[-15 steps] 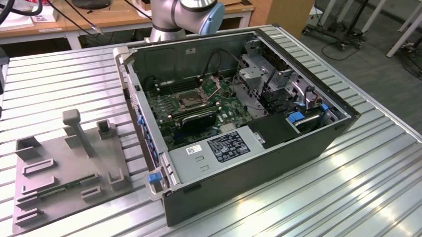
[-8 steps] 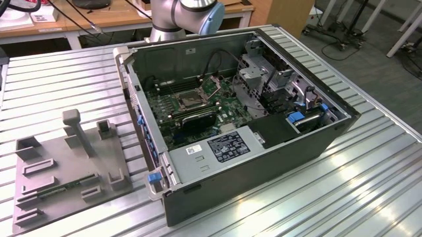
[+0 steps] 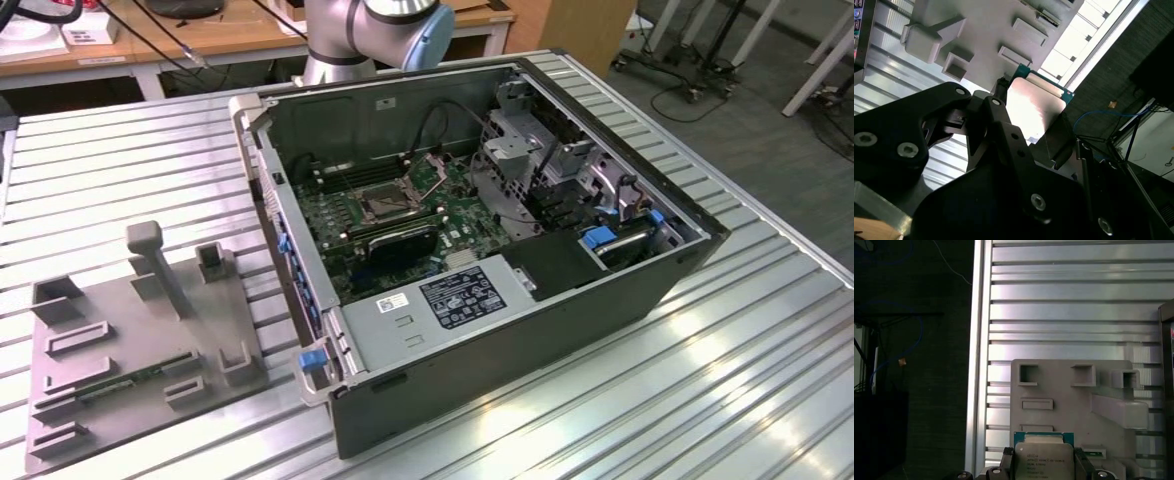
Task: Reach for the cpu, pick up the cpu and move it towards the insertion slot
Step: 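Pick up the cpu and move it towards the insertion slot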
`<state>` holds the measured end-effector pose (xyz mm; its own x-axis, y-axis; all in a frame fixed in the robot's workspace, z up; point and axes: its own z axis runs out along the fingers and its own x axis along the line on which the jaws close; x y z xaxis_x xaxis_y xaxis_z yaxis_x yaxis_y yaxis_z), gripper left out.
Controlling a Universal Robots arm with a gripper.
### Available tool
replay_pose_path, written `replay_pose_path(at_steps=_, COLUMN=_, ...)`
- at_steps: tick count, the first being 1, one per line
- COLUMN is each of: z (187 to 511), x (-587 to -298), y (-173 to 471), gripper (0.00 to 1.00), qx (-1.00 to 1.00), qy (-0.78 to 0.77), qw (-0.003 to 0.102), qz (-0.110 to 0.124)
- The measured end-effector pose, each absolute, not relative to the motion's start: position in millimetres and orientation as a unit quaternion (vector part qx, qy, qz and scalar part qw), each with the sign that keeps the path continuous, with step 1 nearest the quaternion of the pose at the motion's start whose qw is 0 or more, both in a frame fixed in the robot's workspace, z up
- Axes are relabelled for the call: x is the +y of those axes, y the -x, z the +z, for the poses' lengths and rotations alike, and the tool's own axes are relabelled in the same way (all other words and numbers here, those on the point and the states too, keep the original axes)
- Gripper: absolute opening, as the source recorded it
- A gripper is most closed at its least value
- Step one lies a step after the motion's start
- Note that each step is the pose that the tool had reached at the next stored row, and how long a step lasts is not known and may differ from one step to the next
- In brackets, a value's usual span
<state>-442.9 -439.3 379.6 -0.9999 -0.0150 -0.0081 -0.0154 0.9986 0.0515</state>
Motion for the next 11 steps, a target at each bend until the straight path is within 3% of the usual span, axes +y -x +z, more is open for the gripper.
replay_pose_path(at_steps=11, z=385.4, x=-439.3, y=442.9, gripper=0.54, qx=1.000, qy=0.008, qw=0.004, qz=0.026)
